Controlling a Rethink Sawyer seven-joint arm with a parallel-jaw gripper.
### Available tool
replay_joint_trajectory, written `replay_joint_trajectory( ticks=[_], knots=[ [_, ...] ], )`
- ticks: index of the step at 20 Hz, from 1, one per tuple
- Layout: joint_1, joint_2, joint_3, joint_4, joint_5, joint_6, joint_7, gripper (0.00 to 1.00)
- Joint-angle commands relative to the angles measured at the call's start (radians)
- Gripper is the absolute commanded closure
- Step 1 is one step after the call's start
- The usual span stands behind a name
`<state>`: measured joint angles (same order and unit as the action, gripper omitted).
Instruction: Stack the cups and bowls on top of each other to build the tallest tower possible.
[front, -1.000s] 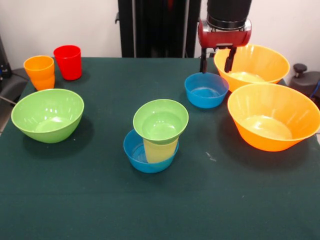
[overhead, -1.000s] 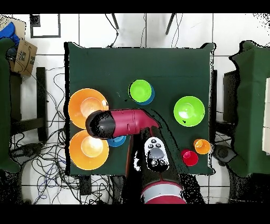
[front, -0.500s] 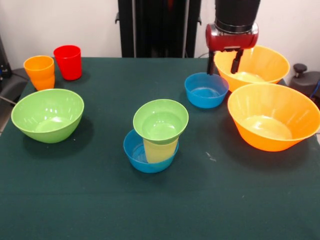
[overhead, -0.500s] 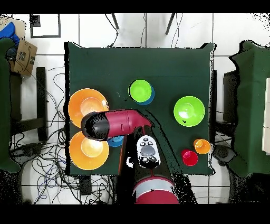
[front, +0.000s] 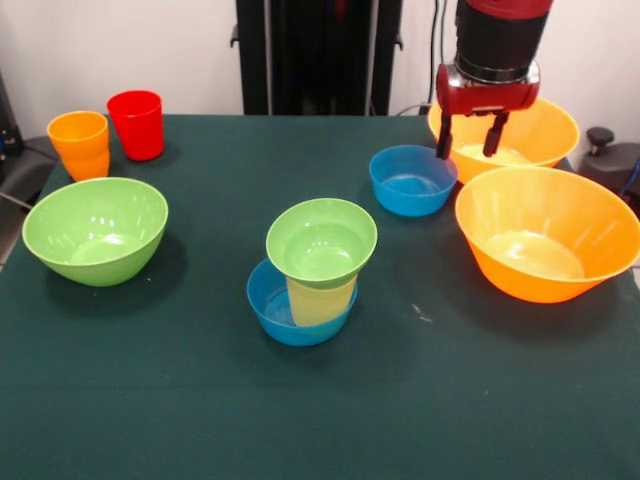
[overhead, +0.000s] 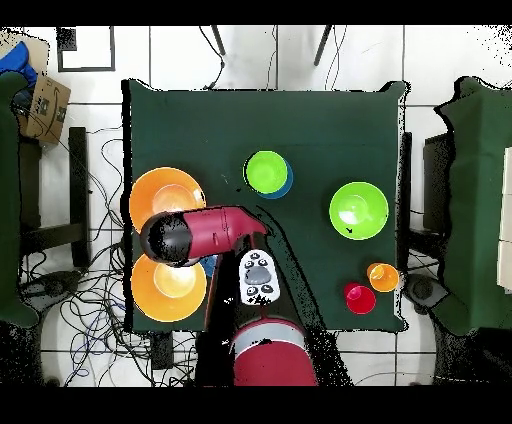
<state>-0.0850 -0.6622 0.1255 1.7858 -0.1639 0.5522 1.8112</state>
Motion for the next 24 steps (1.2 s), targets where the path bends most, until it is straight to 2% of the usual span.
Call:
replay_joint_trajectory(
  ticks=[1,7,13,21,24],
  knots=[
    [0.051,0.060,-0.039,-0.127,0.028,-0.067,0.212,0.00],
    [0.080,0.096,-0.077,-0.205,0.036,-0.058,0.242,0.00],
    [0.083,0.103,-0.088,-0.231,0.056,-0.097,0.279,0.00],
    [0.110,0.125,-0.124,-0.279,0.059,-0.075,0.292,0.00],
    [0.123,0.128,-0.141,-0.267,0.058,-0.079,0.300,0.00]
  ],
)
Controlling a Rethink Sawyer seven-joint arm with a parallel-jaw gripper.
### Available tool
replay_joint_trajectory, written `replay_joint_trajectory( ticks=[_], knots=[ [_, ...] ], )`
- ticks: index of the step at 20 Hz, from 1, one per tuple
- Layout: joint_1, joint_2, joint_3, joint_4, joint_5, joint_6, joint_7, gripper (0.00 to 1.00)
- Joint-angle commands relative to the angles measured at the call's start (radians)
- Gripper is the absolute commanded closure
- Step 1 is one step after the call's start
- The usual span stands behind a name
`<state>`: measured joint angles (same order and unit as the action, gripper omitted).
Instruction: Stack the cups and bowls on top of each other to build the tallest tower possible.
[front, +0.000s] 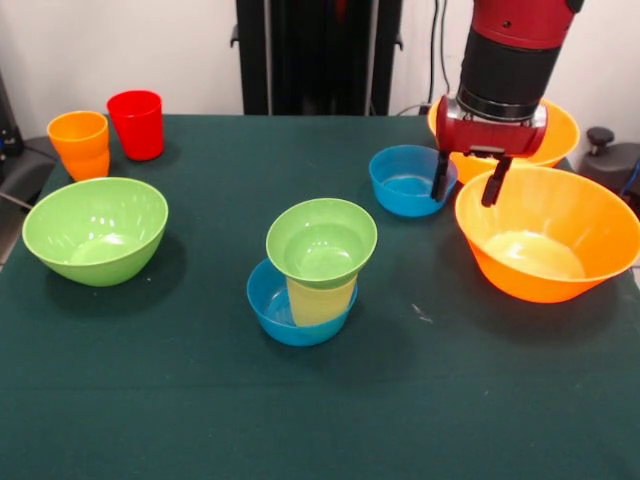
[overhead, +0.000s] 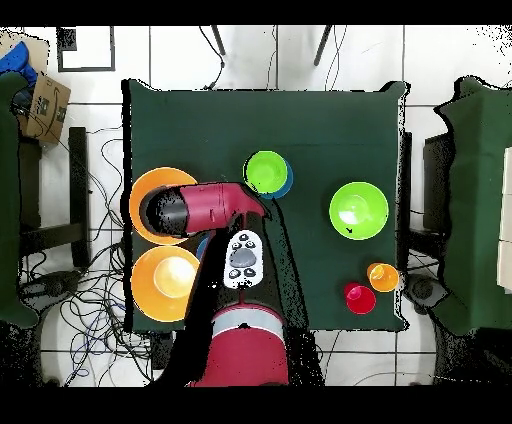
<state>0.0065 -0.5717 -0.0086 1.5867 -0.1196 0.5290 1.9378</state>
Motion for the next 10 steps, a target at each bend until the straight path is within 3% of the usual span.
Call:
replay_joint_trajectory(
  ticks=[1,5,10],
  knots=[
    [0.036,0.035,-0.013,-0.058,0.012,-0.038,0.171,0.00],
    [0.068,0.051,-0.060,-0.049,-0.003,0.082,0.153,0.00],
    [0.076,0.069,-0.067,-0.007,0.013,0.103,0.138,0.00]
  ],
)
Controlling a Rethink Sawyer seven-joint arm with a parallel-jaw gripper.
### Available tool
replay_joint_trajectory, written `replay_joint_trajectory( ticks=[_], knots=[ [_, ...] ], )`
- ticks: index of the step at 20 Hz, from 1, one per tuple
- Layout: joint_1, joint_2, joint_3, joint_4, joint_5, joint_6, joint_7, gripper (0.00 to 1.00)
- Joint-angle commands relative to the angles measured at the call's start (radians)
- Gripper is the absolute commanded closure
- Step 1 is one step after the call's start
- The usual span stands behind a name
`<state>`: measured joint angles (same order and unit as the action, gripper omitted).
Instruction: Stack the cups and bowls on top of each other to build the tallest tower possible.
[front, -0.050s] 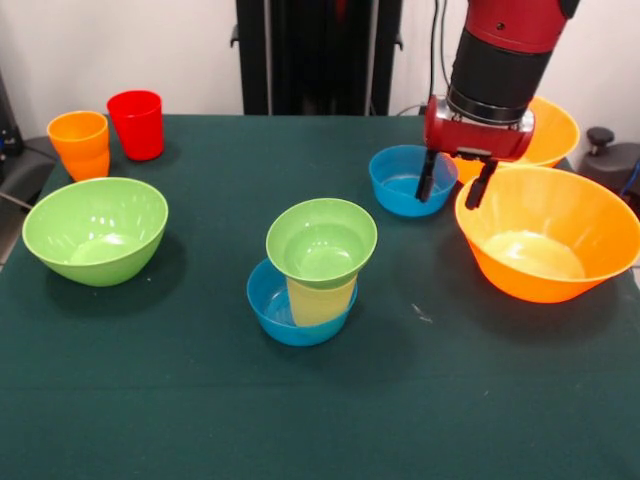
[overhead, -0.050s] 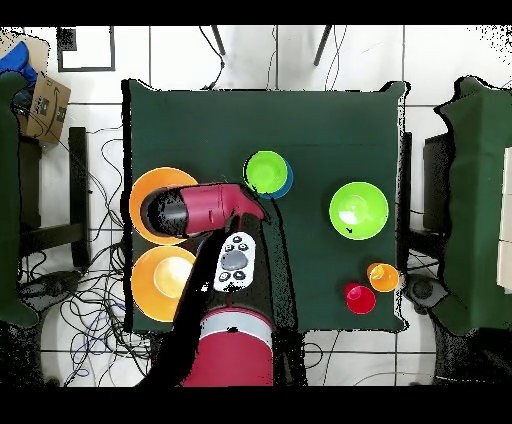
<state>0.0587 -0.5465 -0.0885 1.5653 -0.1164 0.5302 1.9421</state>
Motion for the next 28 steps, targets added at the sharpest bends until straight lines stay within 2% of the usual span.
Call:
replay_joint_trajectory(
  ticks=[1,6,16,20,23,28],
  knots=[
    [0.025,0.047,0.013,0.017,0.011,0.109,0.128,0.00],
    [0.012,0.059,0.034,0.050,0.029,0.078,0.122,0.00],
    [-0.059,0.056,0.118,0.133,0.084,0.009,0.094,0.00],
    [-0.117,0.055,0.198,0.193,0.130,-0.047,0.083,0.00],
    [-0.162,0.059,0.260,0.227,0.169,-0.054,0.077,0.00],
    [-0.185,0.056,0.294,0.241,0.185,-0.049,0.076,0.00]
  ],
)
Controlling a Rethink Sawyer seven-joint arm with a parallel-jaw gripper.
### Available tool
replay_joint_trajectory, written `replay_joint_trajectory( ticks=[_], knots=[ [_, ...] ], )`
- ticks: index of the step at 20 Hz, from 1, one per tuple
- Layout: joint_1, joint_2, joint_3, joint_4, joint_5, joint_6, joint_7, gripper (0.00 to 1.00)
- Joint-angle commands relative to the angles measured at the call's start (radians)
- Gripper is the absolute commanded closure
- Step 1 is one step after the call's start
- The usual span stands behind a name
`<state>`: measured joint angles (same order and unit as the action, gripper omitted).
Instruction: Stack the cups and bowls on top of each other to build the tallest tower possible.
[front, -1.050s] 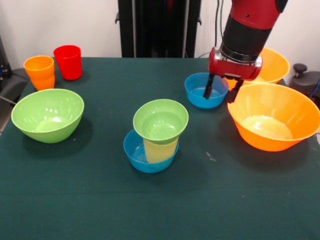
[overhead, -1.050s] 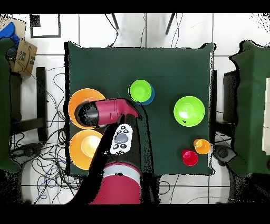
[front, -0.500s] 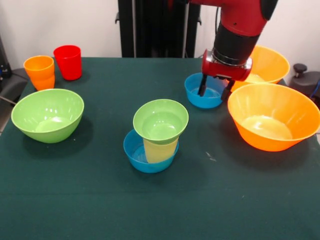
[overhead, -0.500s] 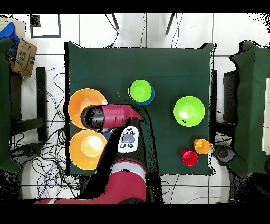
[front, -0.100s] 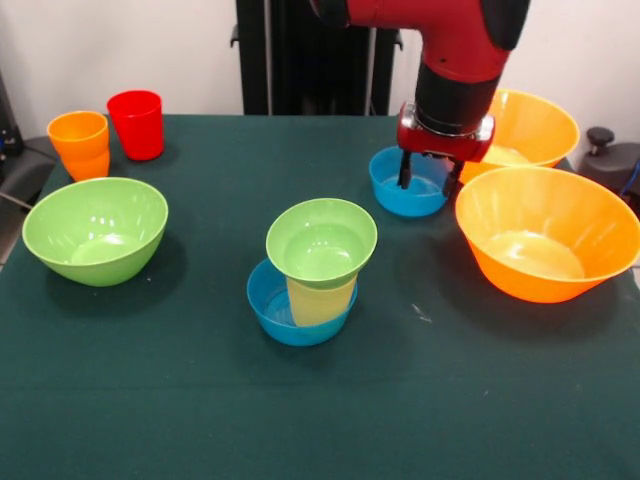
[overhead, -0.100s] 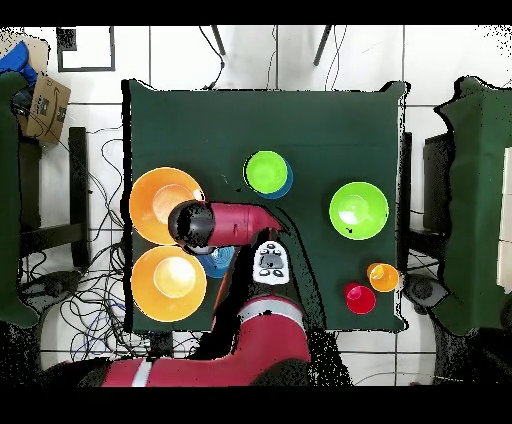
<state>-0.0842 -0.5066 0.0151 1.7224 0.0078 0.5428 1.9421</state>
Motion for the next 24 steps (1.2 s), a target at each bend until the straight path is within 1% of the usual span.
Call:
replay_joint_trajectory(
  ticks=[1,2,7,9,12,15,19,24],
  knots=[
    [-0.045,0.016,0.194,0.085,0.063,-0.058,0.076,0.00],
    [-0.048,0.016,0.197,0.085,0.064,-0.055,0.076,0.00],
    [-0.028,0.011,0.181,0.027,0.066,0.014,0.085,0.00],
    [-0.018,0.013,0.168,-0.002,0.059,0.032,0.087,0.00],
    [-0.018,0.019,0.168,-0.029,0.062,0.047,0.088,0.00],
    [-0.007,0.031,0.150,-0.089,0.058,0.091,0.091,0.00],
    [-0.004,0.036,0.144,-0.131,0.064,0.100,0.100,0.00],
    [0.009,0.044,0.127,-0.178,0.056,0.127,0.104,0.00]
  ],
)
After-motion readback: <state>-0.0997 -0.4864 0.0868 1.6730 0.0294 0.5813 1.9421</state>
